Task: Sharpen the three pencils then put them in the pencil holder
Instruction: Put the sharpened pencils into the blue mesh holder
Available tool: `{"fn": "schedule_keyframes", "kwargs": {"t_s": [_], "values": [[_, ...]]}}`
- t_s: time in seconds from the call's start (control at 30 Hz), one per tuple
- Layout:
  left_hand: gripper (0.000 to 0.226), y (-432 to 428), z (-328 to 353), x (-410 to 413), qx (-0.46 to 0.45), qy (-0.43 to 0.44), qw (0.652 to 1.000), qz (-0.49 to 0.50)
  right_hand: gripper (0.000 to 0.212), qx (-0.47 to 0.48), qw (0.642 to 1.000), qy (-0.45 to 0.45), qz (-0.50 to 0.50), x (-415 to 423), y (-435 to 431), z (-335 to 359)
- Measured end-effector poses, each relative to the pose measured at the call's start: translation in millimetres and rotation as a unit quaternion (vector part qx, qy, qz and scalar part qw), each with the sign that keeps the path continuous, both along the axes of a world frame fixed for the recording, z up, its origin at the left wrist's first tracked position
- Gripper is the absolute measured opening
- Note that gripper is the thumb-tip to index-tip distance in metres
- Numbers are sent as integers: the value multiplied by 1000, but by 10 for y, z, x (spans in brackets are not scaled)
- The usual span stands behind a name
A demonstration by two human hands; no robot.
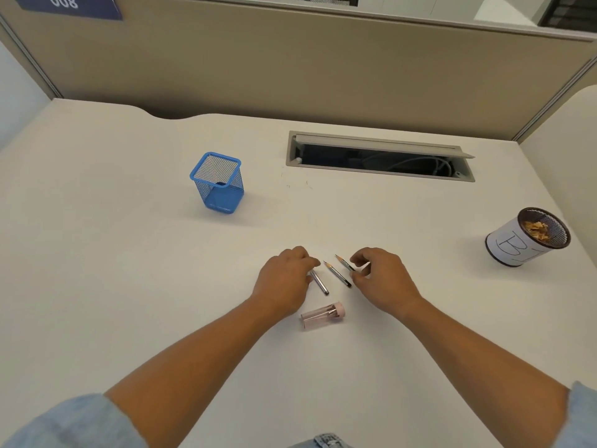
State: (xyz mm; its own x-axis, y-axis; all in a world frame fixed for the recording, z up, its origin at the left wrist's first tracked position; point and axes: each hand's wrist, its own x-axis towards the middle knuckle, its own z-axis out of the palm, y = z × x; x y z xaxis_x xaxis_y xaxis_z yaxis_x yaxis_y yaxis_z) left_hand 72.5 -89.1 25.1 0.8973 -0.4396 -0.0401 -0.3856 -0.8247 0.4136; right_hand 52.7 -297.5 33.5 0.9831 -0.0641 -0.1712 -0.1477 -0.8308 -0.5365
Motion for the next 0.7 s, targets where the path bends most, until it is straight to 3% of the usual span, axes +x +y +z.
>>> {"fn": "schedule_keyframes", "kwargs": {"t_s": [0.2,0.4,0.7], "values": [[27,46,-54,156,87,-33,994,-65,45,-72,995,64,13,97,64,2],[16,145,-70,209,79,-34,994,-73,31,-81,994,73,6,166,65,-31],[25,244,-132,204,40,-16,997,-59,21,-96,991,95,21,281,183,-41]]}}
